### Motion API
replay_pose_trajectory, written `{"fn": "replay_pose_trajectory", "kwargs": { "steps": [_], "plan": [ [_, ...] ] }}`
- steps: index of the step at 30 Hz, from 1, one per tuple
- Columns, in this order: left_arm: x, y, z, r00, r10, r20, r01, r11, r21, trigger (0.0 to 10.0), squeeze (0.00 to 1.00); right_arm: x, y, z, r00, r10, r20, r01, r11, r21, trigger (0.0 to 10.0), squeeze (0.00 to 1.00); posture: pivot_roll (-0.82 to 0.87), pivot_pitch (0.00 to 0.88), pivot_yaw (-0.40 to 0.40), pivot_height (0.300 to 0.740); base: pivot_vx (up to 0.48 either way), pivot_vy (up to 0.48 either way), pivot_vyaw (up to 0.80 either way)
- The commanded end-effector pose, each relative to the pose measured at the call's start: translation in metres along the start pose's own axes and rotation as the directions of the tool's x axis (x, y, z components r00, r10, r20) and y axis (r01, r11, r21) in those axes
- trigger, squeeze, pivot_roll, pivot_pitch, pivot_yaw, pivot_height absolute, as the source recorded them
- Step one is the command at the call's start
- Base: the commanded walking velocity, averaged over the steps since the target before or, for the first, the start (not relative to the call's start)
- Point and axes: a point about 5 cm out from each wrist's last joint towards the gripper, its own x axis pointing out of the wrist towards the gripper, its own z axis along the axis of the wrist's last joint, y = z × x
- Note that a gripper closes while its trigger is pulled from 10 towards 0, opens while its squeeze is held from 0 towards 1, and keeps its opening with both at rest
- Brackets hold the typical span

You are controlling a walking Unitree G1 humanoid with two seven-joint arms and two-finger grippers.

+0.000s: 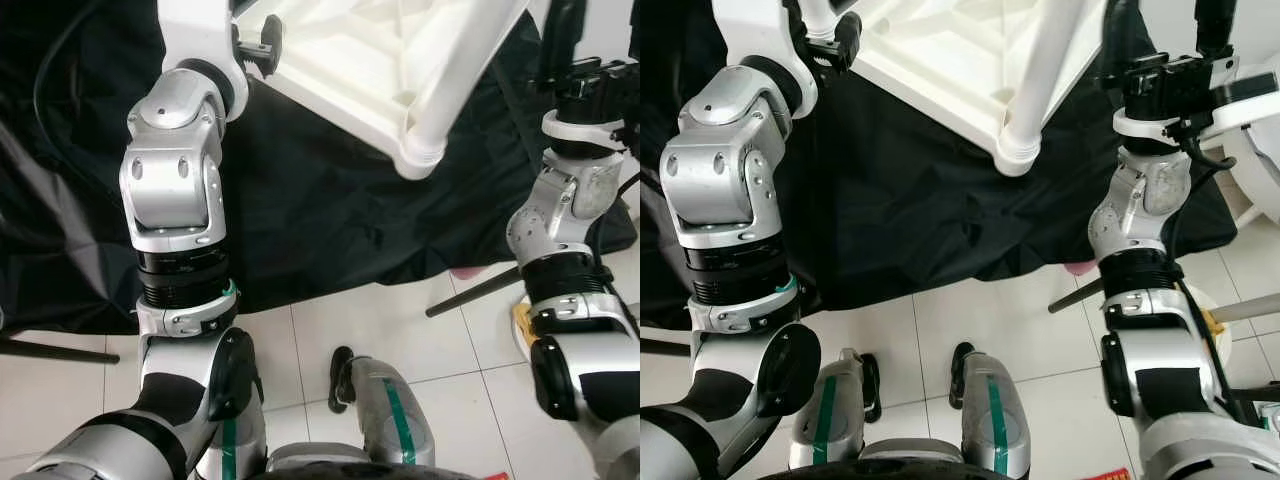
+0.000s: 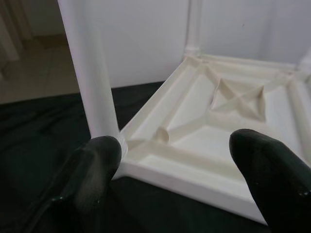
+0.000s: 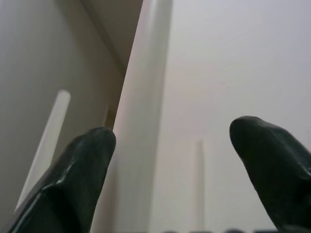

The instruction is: Building children table

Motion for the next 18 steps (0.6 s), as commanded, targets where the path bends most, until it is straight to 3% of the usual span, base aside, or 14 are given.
{"fn": "replay_pose_trajectory", "kwargs": {
  "steps": [1,2,3,4,5,6,18],
  "plan": [
    [0.0013,0.001,-0.0027,1.0,0.005,0.009,-0.005,1.0,-0.006,10.0,1.0,-0.0274,0.0134,-0.0665,0.763,0.121,-0.635,0.132,0.933,0.336,10.0,1.0,0.13,0.0,0.0,0.74,0.0,0.0,0.0],
    [0.0013,0.001,-0.0027,1.0,0.005,0.009,-0.005,1.0,-0.006,10.0,1.0,-0.0274,0.0134,-0.0665,0.763,0.121,-0.635,0.132,0.933,0.336,10.0,1.0,0.13,0.0,0.0,0.74,0.0,0.0,0.0],
    [0.0017,0.0036,-0.0015,1.0,0.028,0.015,-0.028,1.0,0.004,10.0,1.0,-0.0269,0.0131,-0.0665,0.764,0.115,-0.635,0.137,0.933,0.334,10.0,0.39,0.13,0.0,0.0,0.74,0.0,0.0,0.0],
    [0.0016,0.006,0.0009,0.998,0.043,0.036,-0.044,0.999,0.009,10.0,0.73,-0.0262,0.0129,-0.0663,0.768,0.112,-0.631,0.137,0.933,0.333,10.0,0.0,0.12,0.0,0.0,0.74,0.0,0.0,0.0],
    [0.0016,0.006,0.0009,0.998,0.043,0.036,-0.044,0.999,0.009,10.0,0.73,-0.0262,0.0129,-0.0663,0.768,0.112,-0.631,0.137,0.933,0.333,10.0,0.0,0.12,0.0,0.0,0.74,0.0,0.0,0.0],
    [0.0016,0.0078,0.0025,0.997,0.055,0.051,-0.056,0.998,0.012,10.0,0.73,-0.0259,0.0124,-0.0665,0.771,0.114,-0.626,0.134,0.933,0.334,10.0,0.0,0.12,0.0,-0.074,0.74,0.0,0.0,0.0],
    [0.0016,0.0078,0.0025,0.997,0.055,0.051,-0.056,0.998,0.012,10.0,0.73,-0.0259,0.0124,-0.0665,0.771,0.114,-0.626,0.134,0.933,0.334,10.0,0.0,0.12,0.0,-0.074,0.74,0.0,0.0,0.0]
  ]
}}
